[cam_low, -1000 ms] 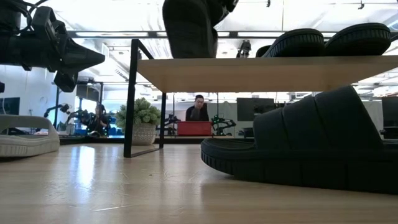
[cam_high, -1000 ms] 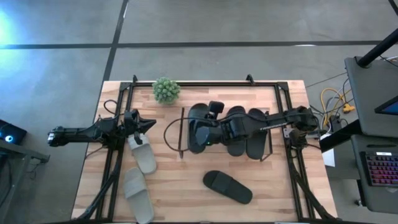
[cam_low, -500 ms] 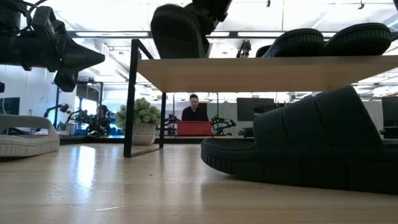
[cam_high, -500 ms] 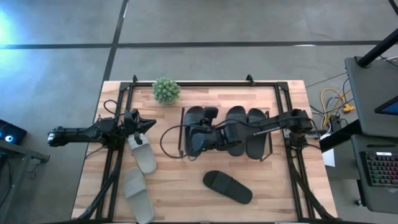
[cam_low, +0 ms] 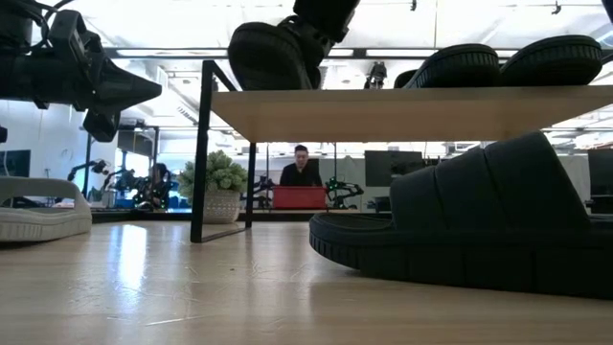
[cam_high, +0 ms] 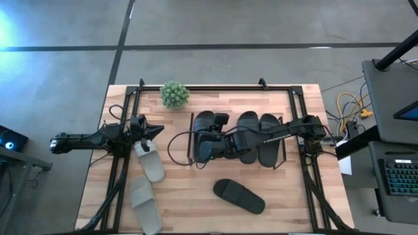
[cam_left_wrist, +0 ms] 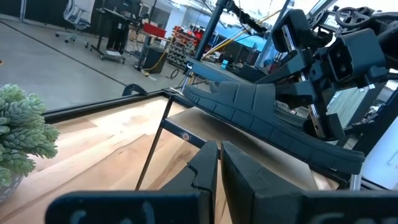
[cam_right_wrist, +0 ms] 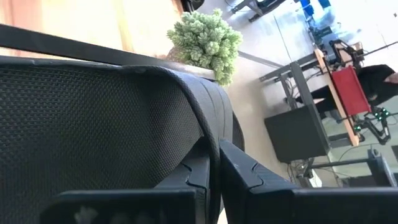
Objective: Pick and place slides into the shelf
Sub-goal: Put the black slipper on the shelf
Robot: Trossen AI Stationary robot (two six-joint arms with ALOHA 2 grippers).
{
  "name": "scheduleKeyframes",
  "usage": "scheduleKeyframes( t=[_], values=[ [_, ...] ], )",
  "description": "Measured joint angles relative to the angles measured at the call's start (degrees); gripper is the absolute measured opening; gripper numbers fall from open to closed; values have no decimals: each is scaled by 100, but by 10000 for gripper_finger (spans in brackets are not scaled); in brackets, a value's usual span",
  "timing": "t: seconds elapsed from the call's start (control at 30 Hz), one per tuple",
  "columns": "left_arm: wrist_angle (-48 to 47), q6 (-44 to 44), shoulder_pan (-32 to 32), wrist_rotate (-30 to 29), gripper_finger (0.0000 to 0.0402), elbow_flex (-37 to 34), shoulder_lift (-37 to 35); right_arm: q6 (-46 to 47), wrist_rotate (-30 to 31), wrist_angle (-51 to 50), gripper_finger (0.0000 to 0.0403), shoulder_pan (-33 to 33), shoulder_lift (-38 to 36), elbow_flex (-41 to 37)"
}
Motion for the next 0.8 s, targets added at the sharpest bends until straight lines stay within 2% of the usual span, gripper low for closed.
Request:
scheduleKeyframes(
  t=[0.47, 0.8],
  values=[
    [-2, 0, 1, -3, 6, 0, 0, 307, -71, 15, 20, -50, 0, -20],
    [-2, -1, 1, -4, 6, 1, 21, 354, -172, 41, 116, -87, 4, -116]
  ],
)
